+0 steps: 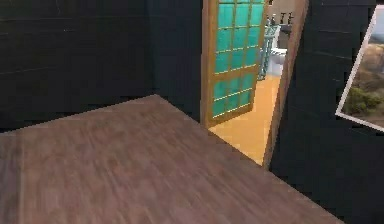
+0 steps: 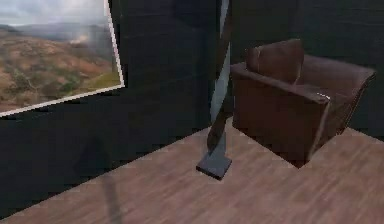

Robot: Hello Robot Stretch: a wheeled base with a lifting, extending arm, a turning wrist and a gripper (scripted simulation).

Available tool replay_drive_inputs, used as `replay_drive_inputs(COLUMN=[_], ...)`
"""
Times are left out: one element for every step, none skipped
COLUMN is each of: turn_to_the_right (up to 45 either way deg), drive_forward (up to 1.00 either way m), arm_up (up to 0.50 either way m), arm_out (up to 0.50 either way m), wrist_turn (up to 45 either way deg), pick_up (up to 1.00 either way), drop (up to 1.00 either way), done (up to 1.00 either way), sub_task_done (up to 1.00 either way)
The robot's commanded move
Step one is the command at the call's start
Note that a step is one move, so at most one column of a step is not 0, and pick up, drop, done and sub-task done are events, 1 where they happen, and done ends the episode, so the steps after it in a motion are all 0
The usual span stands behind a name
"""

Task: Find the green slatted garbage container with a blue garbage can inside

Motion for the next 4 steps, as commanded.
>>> replay_drive_inputs(turn_to_the_right=[0.0,0.0,45.0,3.0], drive_forward=[1.00,0.50,0.00,0.00], arm_up=[0.00,0.00,0.00,0.00], arm_out=[0.00,0.00,0.00,0.00], wrist_turn=[0.0,0.0,0.0,0.0], pick_up=[0.00,0.00,0.00,0.00], drop=[0.00,0.00,0.00,0.00], done=[0.00,0.00,0.00,0.00], sub_task_done=[0.00,0.00,0.00,0.00])
